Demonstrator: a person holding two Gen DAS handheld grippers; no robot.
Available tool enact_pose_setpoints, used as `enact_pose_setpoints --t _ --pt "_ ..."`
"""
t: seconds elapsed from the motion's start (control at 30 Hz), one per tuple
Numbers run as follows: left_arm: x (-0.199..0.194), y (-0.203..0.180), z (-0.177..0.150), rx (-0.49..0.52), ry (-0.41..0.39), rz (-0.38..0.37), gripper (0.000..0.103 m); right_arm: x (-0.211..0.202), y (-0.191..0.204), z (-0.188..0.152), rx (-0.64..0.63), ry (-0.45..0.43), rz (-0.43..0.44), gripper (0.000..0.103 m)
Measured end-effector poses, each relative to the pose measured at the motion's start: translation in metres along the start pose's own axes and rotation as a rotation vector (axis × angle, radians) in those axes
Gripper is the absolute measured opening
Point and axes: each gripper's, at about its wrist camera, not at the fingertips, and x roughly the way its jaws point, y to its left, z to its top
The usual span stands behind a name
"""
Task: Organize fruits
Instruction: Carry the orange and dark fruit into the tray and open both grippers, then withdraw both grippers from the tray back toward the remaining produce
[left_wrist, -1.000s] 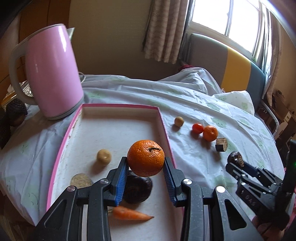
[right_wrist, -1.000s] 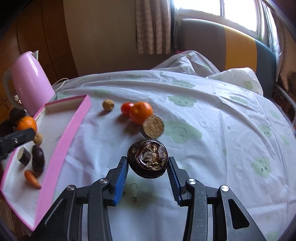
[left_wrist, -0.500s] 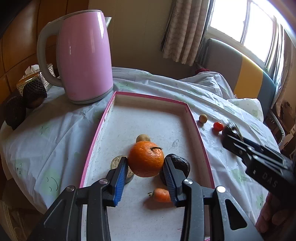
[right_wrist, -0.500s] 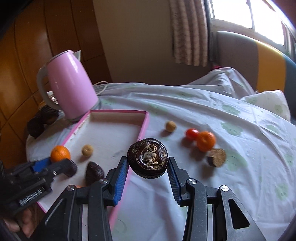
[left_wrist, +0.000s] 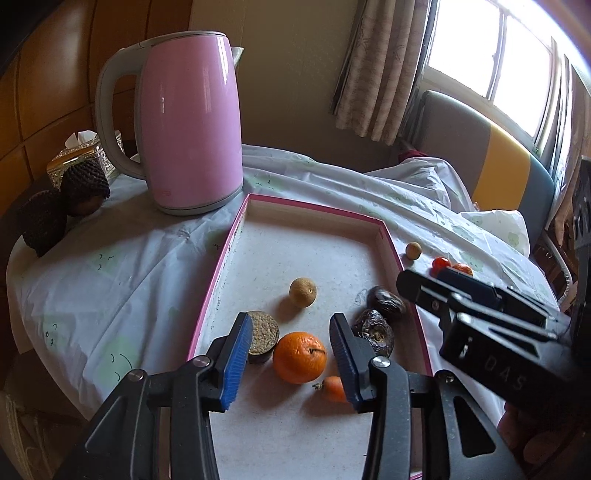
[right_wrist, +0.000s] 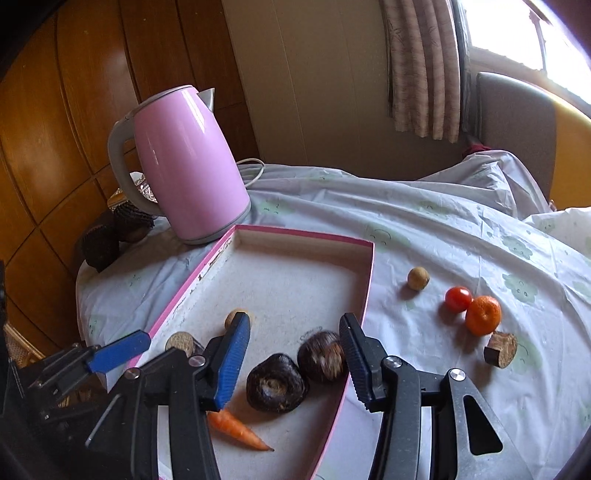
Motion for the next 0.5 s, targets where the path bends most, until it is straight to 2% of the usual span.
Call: enact_pose_setpoints --t 0.5 --pt "-0.002 -0.021 -0.004 0.055 0.005 -0.032 0.044 -0.025 -0.04 -0.032 0.117 -0.009 -0.073 0.055"
